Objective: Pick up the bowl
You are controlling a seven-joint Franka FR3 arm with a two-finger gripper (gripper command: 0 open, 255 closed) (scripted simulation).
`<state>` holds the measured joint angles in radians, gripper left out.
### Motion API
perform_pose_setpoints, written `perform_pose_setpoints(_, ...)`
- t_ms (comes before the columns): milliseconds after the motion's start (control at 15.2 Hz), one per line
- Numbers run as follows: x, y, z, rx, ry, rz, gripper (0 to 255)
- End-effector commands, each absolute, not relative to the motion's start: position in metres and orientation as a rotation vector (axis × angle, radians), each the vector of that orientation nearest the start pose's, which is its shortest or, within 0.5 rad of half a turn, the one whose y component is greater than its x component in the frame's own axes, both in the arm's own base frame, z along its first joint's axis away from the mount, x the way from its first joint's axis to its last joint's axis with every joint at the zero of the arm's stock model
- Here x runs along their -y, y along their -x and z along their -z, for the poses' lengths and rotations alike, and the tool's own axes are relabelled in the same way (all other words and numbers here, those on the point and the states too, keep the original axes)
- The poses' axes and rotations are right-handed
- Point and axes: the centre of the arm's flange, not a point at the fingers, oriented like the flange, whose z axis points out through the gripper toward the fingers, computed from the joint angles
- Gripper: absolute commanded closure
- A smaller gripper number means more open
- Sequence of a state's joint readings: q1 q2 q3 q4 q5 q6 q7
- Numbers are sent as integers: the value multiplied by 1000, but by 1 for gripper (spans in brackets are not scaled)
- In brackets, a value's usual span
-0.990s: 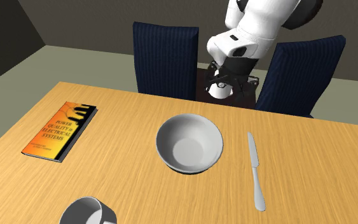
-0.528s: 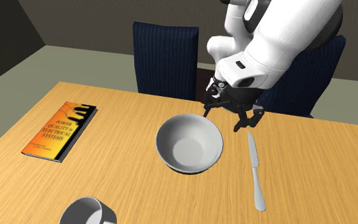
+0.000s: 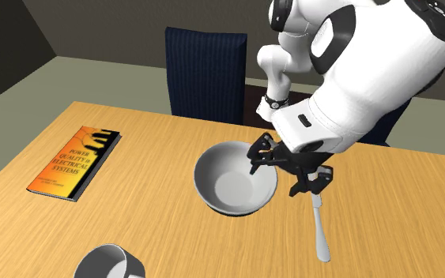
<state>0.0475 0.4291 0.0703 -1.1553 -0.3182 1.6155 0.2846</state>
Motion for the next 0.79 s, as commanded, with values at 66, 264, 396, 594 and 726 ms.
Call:
perform_pose_setpoints(66, -37, -685, -548, -282, 3404, 153, 0)
perform_pose_setpoints(264, -37, -685, -535, -282, 3404, 153, 0)
perform_pose_setpoints(396, -37, -684, -536, -282, 3404, 153, 255)
perform_pose_setpoints(594, -37, -684, -536, -282, 3404, 153, 255)
perform_pose_setpoints(726, -37, -684, -536, -282, 3404, 153, 255)
